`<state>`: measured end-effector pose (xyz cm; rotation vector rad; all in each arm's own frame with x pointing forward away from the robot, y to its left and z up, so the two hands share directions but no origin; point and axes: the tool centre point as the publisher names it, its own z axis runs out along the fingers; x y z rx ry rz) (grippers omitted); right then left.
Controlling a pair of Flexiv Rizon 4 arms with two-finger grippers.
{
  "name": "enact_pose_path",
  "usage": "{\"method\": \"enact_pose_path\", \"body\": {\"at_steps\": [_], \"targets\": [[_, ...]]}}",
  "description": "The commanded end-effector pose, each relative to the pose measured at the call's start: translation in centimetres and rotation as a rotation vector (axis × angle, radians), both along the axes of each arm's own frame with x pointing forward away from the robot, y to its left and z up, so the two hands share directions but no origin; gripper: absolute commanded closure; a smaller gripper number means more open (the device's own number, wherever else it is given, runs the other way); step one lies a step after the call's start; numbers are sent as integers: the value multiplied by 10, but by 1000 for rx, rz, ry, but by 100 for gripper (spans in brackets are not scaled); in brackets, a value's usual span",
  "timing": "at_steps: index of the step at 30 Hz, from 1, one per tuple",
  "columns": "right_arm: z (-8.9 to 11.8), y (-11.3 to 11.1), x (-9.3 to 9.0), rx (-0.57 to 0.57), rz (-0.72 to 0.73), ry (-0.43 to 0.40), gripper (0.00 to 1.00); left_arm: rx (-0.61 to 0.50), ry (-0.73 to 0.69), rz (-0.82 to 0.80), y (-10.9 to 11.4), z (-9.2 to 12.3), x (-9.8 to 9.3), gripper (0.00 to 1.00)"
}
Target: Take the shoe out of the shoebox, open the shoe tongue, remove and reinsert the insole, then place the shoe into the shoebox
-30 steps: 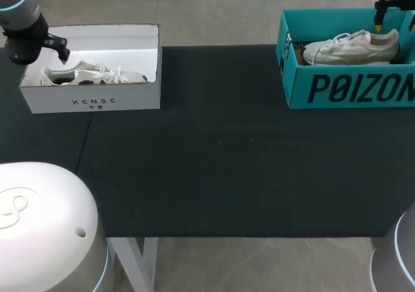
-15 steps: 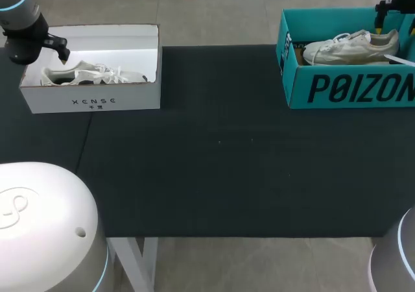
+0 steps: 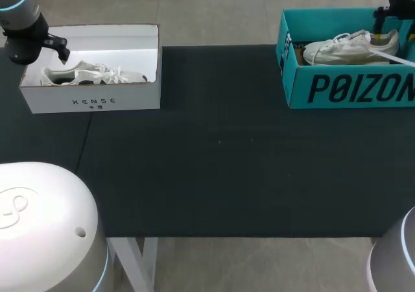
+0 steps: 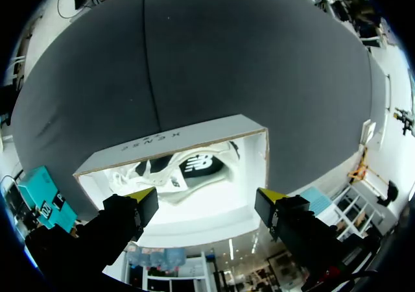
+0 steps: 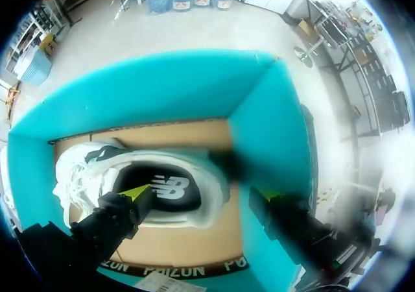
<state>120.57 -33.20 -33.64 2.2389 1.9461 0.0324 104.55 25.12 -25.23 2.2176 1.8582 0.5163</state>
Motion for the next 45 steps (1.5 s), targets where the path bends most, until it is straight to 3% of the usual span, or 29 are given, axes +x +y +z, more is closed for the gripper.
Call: {"method": "enact_pose_path", "body": {"at_steps": [1, 5, 6, 7, 8, 13, 15, 16, 17, 20, 25, 26, 28, 37, 45], "targets": [[-6, 0, 10, 5, -1, 31, 0, 1, 0, 0, 0, 0, 0, 0], [-9, 0, 11, 11, -3, 36, 0, 1, 0, 0, 0, 0, 0, 0], [-9, -1, 11, 13, -3, 36, 28, 1, 0, 0, 0, 0, 0, 0], [-9, -1, 11, 14, -4, 36, 49, 1, 0, 0, 0, 0, 0, 0], [-9, -1, 11, 13, -5, 36, 55, 1, 0, 0, 0, 0, 0, 0], [-9, -3, 12, 5, -7, 34, 55, 1, 0, 0, 0, 0, 0, 0], [-9, -3, 12, 3, -9, 33, 50, 1, 0, 0, 0, 0, 0, 0], [-8, -4, 13, 3, -9, 32, 36, 1, 0, 0, 0, 0, 0, 0], [-7, -4, 13, 4, -10, 31, 30, 1, 0, 0, 0, 0, 0, 0], [-5, -4, 14, -1, -9, 27, 31, 1, 0, 0, 0, 0, 0, 0], [-2, -4, 15, -3, -8, 23, 66, 1, 0, 0, 0, 0, 0, 0], [-2, -5, 16, -3, -7, 24, 82, 1, 0, 0, 0, 0, 0, 0], [-2, -5, 16, -6, -6, 24, 100, 1, 0, 0, 0, 0, 0, 0], [-3, -7, 11, -9, -10, 27, 100, 1, 0, 0, 0, 0, 0, 0], [23, -12, -3, -1, -22, -19, 100, 1, 0, 0, 0, 0, 0, 0]]}}
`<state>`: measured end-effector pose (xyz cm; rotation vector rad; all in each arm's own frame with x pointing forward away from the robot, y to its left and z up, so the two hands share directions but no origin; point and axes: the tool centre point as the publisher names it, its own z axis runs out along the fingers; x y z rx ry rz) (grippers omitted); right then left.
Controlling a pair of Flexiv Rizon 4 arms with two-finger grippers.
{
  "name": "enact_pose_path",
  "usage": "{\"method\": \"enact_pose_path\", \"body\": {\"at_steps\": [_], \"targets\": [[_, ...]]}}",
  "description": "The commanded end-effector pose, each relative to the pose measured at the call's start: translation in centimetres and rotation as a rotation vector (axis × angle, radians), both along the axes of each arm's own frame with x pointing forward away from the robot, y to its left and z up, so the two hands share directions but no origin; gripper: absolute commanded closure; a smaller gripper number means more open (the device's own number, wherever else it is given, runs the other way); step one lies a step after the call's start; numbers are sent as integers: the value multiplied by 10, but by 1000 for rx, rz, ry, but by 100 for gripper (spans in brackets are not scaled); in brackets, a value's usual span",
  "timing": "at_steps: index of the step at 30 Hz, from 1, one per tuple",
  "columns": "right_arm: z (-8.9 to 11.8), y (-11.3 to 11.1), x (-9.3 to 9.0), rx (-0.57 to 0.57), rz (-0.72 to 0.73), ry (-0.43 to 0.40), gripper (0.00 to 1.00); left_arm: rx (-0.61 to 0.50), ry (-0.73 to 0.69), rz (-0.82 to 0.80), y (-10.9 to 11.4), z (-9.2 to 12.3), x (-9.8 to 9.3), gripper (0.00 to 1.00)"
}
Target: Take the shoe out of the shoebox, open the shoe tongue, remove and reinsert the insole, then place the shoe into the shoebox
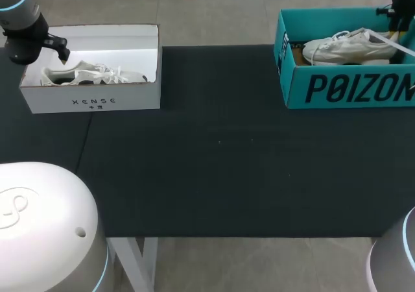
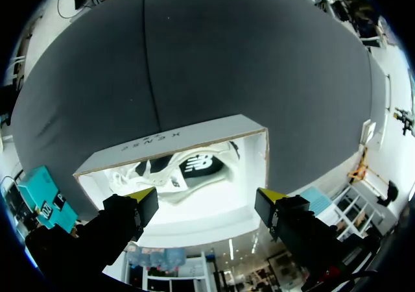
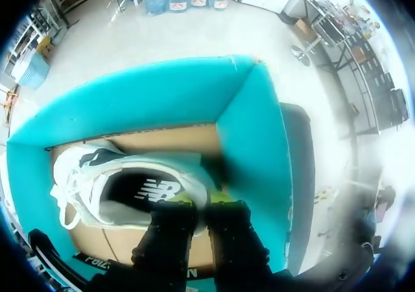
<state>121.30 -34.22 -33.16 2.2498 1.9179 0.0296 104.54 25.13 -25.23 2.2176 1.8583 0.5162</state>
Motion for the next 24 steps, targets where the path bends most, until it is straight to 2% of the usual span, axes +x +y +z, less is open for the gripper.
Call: {"method": "enact_pose_path", "body": {"at_steps": [1, 4, 10, 16, 21, 24], "targets": [[24, -2, -13, 7, -4, -19, 100, 1, 0, 0, 0, 0, 0, 0], [38, -2, -19, 9, -11, -32, 100, 1, 0, 0, 0, 0, 0, 0], [82, -3, -31, 31, -21, -59, 100, 1, 0, 0, 0, 0, 0, 0], [135, 0, -48, 64, -32, -116, 100, 1, 0, 0, 0, 0, 0, 0], [180, 6, -70, 59, -8, -180, 100, 1, 0, 0, 0, 0, 0, 0], [204, 11, -90, 51, 9, -216, 100, 1, 0, 0, 0, 0, 0, 0]]}}
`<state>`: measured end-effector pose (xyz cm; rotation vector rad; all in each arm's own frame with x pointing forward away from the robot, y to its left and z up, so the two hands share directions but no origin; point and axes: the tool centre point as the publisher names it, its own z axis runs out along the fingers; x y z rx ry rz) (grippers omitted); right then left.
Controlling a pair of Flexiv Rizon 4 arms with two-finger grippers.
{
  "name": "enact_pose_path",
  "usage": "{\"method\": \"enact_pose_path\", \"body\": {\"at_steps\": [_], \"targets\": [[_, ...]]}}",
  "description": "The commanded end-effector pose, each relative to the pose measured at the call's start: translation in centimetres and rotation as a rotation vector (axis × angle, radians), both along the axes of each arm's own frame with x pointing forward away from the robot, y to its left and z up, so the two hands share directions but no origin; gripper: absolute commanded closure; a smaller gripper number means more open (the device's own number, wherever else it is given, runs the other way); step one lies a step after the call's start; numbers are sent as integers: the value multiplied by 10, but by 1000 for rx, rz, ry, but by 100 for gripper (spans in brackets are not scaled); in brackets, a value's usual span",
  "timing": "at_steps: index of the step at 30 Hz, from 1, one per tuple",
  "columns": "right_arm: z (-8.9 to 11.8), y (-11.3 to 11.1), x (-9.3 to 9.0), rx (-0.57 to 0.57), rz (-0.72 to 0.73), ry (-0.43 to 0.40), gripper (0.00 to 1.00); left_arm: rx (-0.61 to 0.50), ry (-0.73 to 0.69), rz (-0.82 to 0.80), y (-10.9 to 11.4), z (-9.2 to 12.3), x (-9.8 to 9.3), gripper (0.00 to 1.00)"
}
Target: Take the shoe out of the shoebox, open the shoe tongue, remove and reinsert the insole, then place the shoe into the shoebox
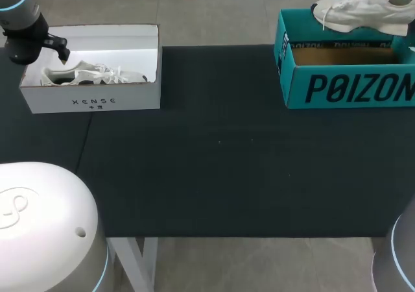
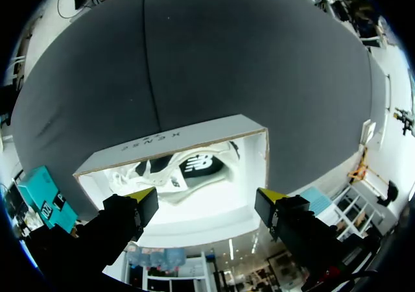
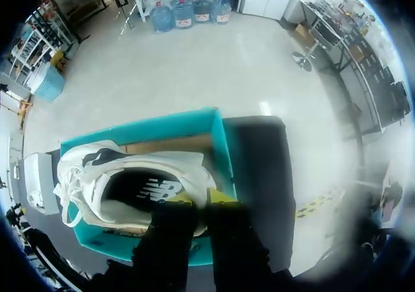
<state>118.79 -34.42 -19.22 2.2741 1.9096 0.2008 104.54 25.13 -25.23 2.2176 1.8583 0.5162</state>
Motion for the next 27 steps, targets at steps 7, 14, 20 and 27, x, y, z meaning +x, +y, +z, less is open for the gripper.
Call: {"method": "enact_pose_path", "body": {"at_steps": [7, 14, 20, 27], "targets": [[98, 30, -115, -35, 11, -187, 100, 1, 0, 0, 0, 0, 0, 0], [113, 62, -192, -37, -24, -243, 100, 1, 0, 0, 0, 0, 0, 0], [105, 100, -255, -63, -52, -281, 100, 1, 0, 0, 0, 0, 0, 0], [80, 137, -313, -45, -84, -311, 100, 1, 0, 0, 0, 0, 0, 0]]}}
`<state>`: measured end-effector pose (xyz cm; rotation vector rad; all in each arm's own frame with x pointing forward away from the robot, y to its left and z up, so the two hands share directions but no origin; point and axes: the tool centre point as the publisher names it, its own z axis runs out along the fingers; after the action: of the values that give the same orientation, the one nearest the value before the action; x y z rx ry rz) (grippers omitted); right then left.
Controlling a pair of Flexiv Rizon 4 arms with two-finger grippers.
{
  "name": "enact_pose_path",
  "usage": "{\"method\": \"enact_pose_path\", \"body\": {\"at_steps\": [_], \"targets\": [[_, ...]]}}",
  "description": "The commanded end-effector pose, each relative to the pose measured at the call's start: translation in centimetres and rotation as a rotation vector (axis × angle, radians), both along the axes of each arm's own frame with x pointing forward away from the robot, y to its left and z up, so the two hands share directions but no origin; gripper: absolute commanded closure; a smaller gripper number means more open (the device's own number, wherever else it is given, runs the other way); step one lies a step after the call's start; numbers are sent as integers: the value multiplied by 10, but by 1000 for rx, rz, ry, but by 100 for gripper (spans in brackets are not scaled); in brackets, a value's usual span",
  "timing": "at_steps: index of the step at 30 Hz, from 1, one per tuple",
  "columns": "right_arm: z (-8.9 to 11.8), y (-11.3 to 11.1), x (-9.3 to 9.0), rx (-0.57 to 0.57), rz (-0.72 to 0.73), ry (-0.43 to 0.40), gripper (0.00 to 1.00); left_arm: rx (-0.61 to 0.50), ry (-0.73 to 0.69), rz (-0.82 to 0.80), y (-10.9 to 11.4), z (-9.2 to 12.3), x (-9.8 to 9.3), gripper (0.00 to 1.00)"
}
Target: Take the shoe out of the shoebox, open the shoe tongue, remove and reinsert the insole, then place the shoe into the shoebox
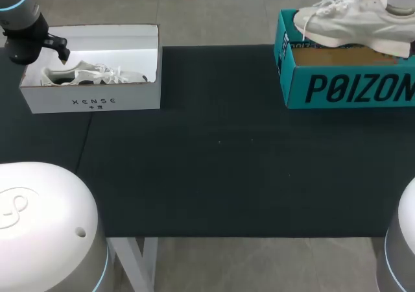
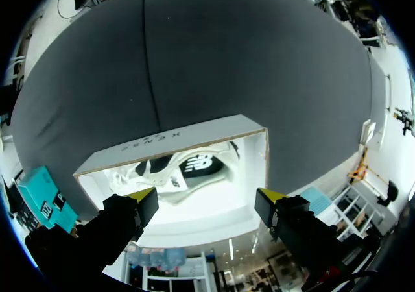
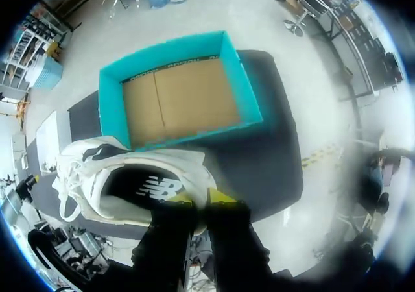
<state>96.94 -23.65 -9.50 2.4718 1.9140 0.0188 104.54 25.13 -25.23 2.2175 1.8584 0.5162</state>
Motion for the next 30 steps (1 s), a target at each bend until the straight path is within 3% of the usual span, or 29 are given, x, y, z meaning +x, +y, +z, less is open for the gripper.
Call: {"method": "enact_pose_path", "body": {"at_steps": [1, 6, 13, 30], "targets": [[-20, 34, -101, -116, -13, -503, 100, 1, 0, 0, 0, 0, 0, 0], [-34, 58, -130, -116, -18, -524, 100, 1, 0, 0, 0, 0, 0, 0], [-49, 95, -156, -174, -27, -536, 100, 1, 0, 0, 0, 0, 0, 0], [-49, 95, -156, -174, -27, -536, 100, 1, 0, 0, 0, 0, 0, 0]]}}
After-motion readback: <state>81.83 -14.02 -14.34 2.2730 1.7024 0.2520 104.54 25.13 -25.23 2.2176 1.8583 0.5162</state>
